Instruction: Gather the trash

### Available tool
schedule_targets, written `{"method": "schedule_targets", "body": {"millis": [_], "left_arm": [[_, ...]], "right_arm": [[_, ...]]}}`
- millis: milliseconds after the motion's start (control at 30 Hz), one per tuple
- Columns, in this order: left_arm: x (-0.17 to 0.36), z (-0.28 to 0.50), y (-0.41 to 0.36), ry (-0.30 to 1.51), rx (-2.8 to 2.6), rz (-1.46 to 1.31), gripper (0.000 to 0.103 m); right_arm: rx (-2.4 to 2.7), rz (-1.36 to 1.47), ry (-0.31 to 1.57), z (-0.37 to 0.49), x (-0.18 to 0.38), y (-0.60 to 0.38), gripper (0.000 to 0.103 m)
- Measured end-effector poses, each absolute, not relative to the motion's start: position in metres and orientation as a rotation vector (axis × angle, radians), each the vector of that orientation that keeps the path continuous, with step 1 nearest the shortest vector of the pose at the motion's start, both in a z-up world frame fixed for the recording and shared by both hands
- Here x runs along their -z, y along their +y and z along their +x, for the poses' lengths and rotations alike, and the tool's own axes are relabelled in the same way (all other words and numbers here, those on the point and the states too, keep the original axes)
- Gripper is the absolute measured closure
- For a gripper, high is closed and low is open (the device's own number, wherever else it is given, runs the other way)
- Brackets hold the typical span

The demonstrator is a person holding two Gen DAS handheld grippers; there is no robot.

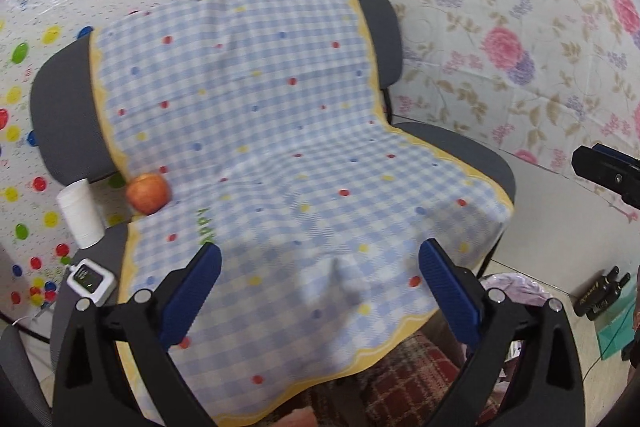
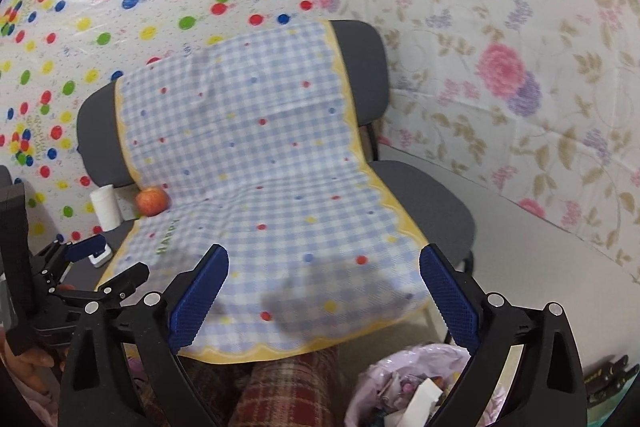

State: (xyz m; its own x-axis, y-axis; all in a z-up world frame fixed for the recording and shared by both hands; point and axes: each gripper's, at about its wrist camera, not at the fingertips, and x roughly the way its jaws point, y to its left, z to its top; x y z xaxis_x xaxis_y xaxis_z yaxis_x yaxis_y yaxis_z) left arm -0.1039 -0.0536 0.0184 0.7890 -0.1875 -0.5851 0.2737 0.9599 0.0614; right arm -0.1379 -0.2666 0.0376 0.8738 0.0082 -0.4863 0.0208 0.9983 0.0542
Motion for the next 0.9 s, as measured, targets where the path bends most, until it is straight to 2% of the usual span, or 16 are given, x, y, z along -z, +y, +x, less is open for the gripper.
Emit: {"method": "schedule_targets", "body": {"millis": [500,900], "left_arm": [[-0.026,-0.110,0.022,0.649,0.047,0.078,0.007],[-0.030,-0.105,0.050,0.652,-0.004,0.018,0.007]], "right_arm": [[-0.056,-0.015,0.564,-0.101,-0.024,-0.206,0.006],[-0.094,-0.060,0.560,-0.095,-0.028,-0.180,0.006]]}}
